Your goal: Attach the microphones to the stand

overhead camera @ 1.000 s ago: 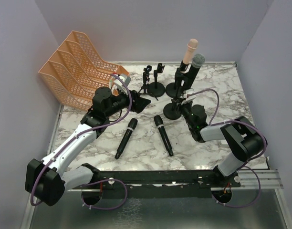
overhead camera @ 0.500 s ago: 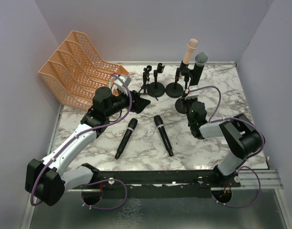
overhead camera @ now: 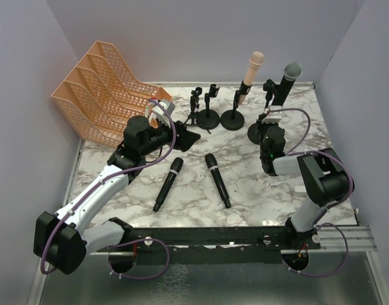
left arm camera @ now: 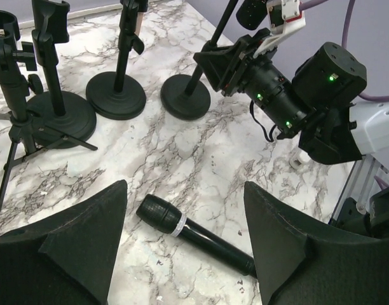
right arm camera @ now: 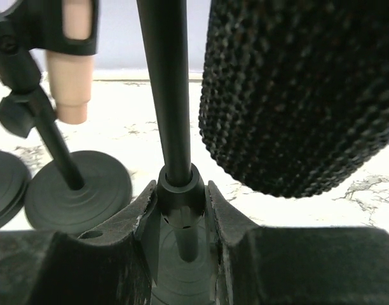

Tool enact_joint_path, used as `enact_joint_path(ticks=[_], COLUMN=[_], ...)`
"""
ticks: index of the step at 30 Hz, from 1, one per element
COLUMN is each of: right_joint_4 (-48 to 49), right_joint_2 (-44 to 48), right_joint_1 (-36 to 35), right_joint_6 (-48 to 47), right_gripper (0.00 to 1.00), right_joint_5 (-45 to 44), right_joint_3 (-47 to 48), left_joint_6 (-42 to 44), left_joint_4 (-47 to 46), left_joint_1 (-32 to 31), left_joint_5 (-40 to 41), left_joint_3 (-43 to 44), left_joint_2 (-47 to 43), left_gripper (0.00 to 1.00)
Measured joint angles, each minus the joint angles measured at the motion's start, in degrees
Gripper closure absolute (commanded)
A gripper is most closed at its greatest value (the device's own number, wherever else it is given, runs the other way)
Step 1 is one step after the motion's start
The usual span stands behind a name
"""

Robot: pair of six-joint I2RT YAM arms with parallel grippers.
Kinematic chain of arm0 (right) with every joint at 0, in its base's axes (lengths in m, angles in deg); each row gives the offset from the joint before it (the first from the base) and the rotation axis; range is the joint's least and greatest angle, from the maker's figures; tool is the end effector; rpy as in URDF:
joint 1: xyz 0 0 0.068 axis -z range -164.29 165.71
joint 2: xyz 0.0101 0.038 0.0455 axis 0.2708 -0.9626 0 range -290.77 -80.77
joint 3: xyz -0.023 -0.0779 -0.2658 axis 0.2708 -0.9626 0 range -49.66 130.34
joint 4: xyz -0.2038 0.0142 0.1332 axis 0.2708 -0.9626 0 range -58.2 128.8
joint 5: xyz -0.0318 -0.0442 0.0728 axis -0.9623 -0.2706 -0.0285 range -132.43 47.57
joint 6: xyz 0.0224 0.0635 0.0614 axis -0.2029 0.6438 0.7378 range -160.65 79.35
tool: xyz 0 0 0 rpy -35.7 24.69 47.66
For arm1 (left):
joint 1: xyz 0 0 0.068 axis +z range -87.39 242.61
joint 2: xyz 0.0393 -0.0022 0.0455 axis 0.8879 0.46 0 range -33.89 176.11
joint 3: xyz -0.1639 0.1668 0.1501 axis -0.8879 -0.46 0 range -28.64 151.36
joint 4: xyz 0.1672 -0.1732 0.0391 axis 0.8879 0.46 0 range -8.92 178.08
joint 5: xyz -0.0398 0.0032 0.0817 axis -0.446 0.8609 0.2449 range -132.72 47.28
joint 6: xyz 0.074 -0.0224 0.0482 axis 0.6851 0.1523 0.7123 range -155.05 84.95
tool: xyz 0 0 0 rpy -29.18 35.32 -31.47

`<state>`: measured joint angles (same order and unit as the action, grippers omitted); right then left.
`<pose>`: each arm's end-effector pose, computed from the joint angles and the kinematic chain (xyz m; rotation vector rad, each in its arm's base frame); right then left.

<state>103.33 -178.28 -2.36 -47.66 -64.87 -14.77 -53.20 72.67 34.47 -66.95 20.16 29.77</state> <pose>0.3537 0.0826 0.2123 -0.0256 1.5415 -0.1478 0.2330 -0.1626 0.3381 0.4825 1.6996 -0.9519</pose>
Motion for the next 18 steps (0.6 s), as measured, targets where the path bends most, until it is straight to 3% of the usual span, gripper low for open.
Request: enact_joint_path(ticks=[11, 18], right_joint_4=[-2.1, -5.3], right_joint_2=[-4.2, -5.4], right_joint_1=[4.9, 5.0], right_joint_6=[7.1, 8.4], right_gripper=[0.86, 0.78], right_joint_5=[3.6, 5.1], right_joint_3=[5.4, 7.6], left_joint_6=[0.0, 0.0], left_joint_4=[0.0, 0.0], left_joint_1=[0.0, 0.0], left_joint_5=[-0.8, -1.1], left_joint_3=[0.1, 0.1], left_joint_2=[0.6, 0.9], left_gripper=[0.24, 0.22])
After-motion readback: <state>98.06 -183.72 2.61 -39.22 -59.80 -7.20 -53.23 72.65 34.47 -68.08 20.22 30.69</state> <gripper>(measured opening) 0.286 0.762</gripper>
